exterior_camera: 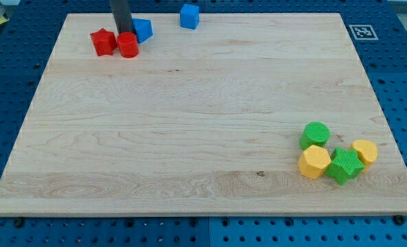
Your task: Slide the blue triangle closer to the blue cube
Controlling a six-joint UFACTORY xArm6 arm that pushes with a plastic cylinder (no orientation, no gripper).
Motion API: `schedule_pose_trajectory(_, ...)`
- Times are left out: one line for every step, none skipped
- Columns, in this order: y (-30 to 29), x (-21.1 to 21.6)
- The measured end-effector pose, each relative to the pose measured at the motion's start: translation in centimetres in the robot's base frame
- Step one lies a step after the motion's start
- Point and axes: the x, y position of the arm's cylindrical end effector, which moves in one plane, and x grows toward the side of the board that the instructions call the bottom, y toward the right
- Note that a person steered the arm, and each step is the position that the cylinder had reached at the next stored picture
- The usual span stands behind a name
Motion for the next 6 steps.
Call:
schedule_pose_trajectory(-0.7,-0.4)
schedule_pose_trajectory(-1.5,-1.7)
schedule_pose_trajectory(-1.4,-1.7)
schedule_pose_trajectory(0.2,-1.3)
schedule_pose_trajectory(2.1,-1.3)
schedule_pose_trajectory(3.9,-0.7)
